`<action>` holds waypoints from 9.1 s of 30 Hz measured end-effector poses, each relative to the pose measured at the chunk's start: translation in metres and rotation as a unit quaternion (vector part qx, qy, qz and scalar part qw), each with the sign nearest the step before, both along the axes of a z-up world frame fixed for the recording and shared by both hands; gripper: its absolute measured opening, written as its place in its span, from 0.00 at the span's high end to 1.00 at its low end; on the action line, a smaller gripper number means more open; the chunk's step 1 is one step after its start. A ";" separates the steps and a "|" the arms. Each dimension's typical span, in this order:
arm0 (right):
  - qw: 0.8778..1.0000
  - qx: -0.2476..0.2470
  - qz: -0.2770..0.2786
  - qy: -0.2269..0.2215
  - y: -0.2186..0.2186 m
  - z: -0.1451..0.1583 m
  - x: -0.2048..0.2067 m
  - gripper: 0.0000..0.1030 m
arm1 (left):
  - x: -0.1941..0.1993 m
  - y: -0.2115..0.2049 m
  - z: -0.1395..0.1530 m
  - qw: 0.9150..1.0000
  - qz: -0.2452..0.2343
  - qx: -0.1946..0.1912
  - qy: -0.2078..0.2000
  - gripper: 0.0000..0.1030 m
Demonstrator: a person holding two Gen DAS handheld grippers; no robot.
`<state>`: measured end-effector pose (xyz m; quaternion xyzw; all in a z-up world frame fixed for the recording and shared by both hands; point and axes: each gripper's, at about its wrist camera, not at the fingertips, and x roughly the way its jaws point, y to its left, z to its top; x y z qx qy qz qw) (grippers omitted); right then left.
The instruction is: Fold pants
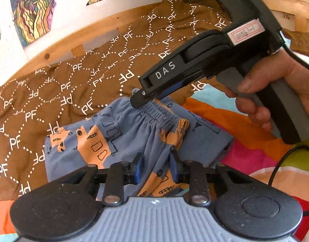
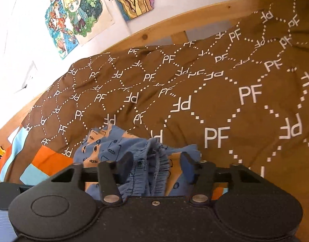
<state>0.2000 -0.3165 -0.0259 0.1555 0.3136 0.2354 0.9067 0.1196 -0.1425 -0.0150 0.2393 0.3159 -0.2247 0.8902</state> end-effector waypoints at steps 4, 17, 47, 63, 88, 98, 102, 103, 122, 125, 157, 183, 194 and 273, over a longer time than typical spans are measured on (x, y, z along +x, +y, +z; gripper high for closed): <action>1.000 0.017 0.001 0.022 0.000 -0.007 0.007 0.74 | 0.004 0.002 0.002 1.000 0.004 -0.010 0.009 0.87; 0.999 0.029 -0.018 0.017 -0.021 0.024 -0.017 0.92 | -0.015 0.010 0.036 0.998 0.012 -0.061 0.010 0.94; 0.958 -0.273 0.088 0.007 0.034 0.007 -0.030 0.01 | -0.013 0.076 -0.002 0.965 0.260 -0.028 0.016 0.18; 0.983 -0.167 -0.027 -0.068 0.006 0.019 -0.022 0.01 | 0.046 0.054 0.042 0.981 0.176 -0.046 -0.069 0.05; 0.971 -0.235 0.052 0.001 0.009 0.008 -0.022 0.01 | 0.032 0.065 0.012 0.975 0.205 -0.068 0.047 0.01; 0.939 -0.315 0.137 -0.035 0.015 0.021 -0.045 0.01 | -0.002 0.088 0.007 0.969 0.223 -0.067 0.081 0.01; 0.936 -0.328 0.120 -0.031 0.005 0.022 -0.044 0.01 | -0.003 0.091 0.007 0.967 0.232 -0.063 0.086 0.01; 0.935 -0.334 0.115 -0.029 0.002 0.021 -0.043 0.01 | -0.004 0.091 0.006 0.967 0.233 -0.058 0.085 0.01; 0.950 -0.301 0.081 -0.015 -0.020 0.025 -0.036 0.01 | -0.024 0.089 0.010 0.974 0.214 -0.030 0.074 0.00; 0.962 -0.262 0.078 -0.021 -0.023 0.031 -0.035 0.01 | -0.026 0.090 0.015 0.978 0.195 -0.028 0.073 0.00; 0.990 0.110 0.028 0.082 -0.034 -0.026 0.022 0.08 | 0.050 0.129 0.008 0.924 0.285 -0.219 0.128 0.04; 0.995 0.047 -0.011 0.088 -0.029 -0.025 0.020 0.56 | 0.050 0.123 0.010 0.938 0.246 -0.186 0.162 0.58; 0.998 0.015 -0.007 0.055 -0.019 -0.019 0.013 0.72 | 0.043 0.120 0.014 0.947 0.236 -0.166 0.144 0.81; 0.959 -0.217 -0.114 -0.142 -0.026 0.037 0.061 0.01 | 0.117 0.081 0.039 0.959 0.223 -0.176 -0.017 0.07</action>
